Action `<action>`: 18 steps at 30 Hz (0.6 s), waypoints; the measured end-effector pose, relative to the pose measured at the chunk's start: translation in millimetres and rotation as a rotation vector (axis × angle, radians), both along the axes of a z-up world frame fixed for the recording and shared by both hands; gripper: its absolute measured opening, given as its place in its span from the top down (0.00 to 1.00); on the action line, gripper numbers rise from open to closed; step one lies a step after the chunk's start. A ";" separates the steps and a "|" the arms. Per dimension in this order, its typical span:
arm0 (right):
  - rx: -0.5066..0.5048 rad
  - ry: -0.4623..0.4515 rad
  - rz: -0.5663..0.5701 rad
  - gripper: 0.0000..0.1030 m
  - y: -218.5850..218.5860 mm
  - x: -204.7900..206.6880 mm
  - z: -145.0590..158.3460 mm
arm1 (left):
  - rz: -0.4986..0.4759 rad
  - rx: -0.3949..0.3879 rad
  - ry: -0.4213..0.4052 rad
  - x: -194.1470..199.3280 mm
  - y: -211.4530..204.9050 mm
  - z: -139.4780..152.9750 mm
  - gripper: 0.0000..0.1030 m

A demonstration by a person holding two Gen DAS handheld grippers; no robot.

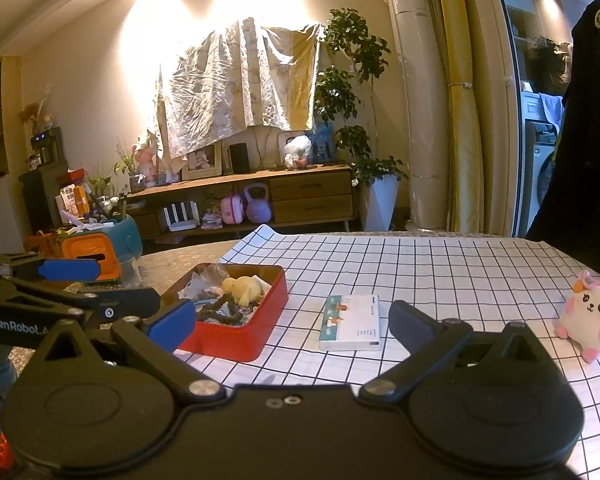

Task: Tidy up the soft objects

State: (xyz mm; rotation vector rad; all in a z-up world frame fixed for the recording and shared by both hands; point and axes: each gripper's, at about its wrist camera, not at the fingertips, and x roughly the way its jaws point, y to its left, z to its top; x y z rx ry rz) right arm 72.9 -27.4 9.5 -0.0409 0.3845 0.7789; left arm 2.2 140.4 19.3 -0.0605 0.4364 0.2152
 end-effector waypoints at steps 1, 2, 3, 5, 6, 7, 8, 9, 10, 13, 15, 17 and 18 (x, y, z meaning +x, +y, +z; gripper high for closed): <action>0.000 0.001 -0.001 0.00 0.7 -0.2 0.3 | 0.001 0.000 -0.001 -0.1 -0.1 -0.1 0.00; 0.000 0.002 -0.001 0.00 0.4 -0.2 0.5 | 0.001 -0.001 -0.002 -0.3 0.1 0.0 0.00; 0.001 0.002 -0.003 0.00 0.4 -0.2 0.1 | 0.001 -0.004 -0.004 -0.4 0.1 0.3 0.00; 0.003 0.001 -0.013 0.00 -0.6 -1.2 -0.2 | 0.000 -0.008 -0.006 0.0 -0.4 0.6 0.00; 0.003 0.001 -0.015 0.00 -1.1 -1.3 -0.3 | 0.001 -0.006 -0.006 0.5 -0.2 0.7 0.00; 0.002 0.001 -0.018 0.00 -1.4 -1.6 -0.6 | 0.002 -0.004 -0.007 0.9 -0.8 0.7 0.00; 0.001 0.001 -0.020 0.00 -1.6 -2.3 -0.7 | 0.002 -0.003 -0.007 1.0 -1.1 0.7 0.00; 0.001 0.002 -0.022 0.00 -1.6 -3.1 -0.8 | 0.002 -0.003 -0.007 1.1 -1.5 0.7 0.00; 0.001 0.005 -0.024 0.00 -1.3 -3.5 -1.0 | 0.003 -0.003 -0.007 1.0 -1.7 0.6 0.00; 0.002 0.009 -0.026 0.00 -1.9 -3.8 -1.1 | -0.001 -0.010 -0.004 1.2 -1.3 0.4 0.00; 0.001 0.015 -0.025 0.00 -2.1 -4.4 -0.9 | -0.002 -0.015 -0.002 0.6 -1.8 -0.6 0.00; -0.002 0.014 -0.025 0.00 -1.4 -4.0 0.1 | -0.002 -0.016 -0.002 0.1 -2.6 -0.7 0.00; -0.002 0.014 -0.023 0.00 -1.5 -4.4 0.2 | -0.002 -0.016 -0.002 0.1 -2.4 -0.7 0.00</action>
